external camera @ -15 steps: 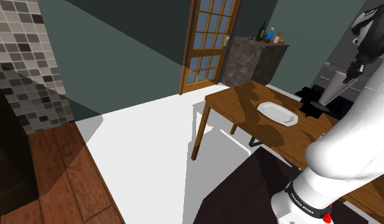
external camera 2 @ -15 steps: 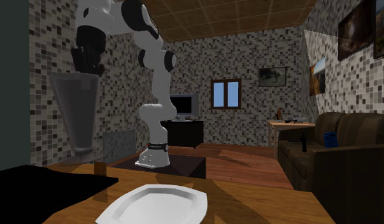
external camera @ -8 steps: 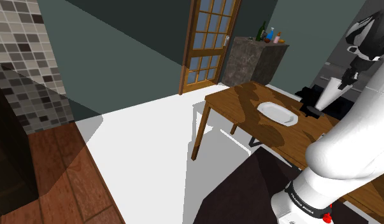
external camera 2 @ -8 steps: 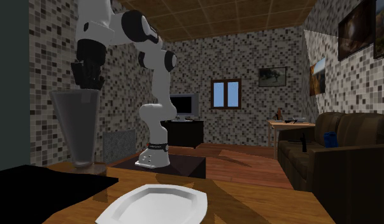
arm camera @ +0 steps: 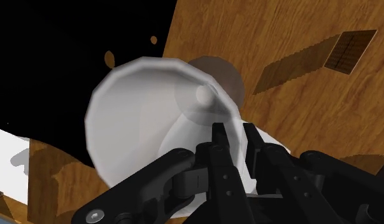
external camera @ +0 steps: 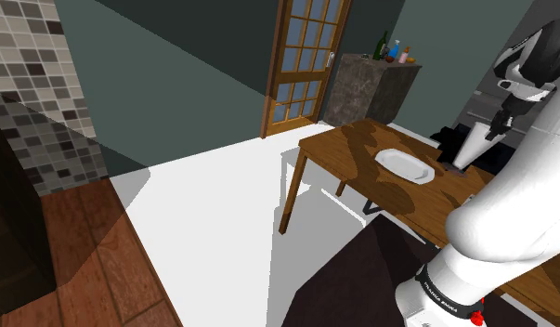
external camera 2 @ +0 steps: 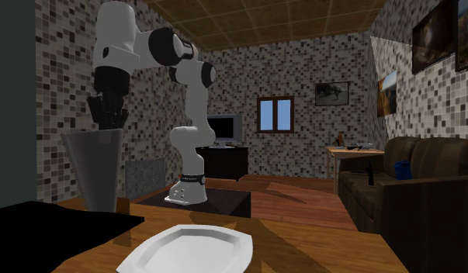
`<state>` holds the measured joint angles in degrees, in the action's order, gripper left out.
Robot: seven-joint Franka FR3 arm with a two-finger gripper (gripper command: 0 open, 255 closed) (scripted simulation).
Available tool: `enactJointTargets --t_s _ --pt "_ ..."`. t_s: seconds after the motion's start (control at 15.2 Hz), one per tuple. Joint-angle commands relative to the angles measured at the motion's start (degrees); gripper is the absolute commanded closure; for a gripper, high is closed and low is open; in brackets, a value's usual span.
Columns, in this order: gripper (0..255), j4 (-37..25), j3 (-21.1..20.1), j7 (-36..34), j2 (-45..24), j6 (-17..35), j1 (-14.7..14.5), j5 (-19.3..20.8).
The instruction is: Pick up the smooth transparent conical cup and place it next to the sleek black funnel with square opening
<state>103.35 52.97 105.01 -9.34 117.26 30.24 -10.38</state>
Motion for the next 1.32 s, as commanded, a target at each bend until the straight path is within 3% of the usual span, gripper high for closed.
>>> enactJointTargets --t_s 0.0,0.73,1.25 --pt "255 1.0 -0.1 0.5 -0.5 1.4 0.2 -0.6" --pt "255 6.7 -1.5 3.3 -3.9 9.0 1.4 -4.6" --pt "255 6.7 -1.5 3.3 -3.9 9.0 1.4 -4.6"
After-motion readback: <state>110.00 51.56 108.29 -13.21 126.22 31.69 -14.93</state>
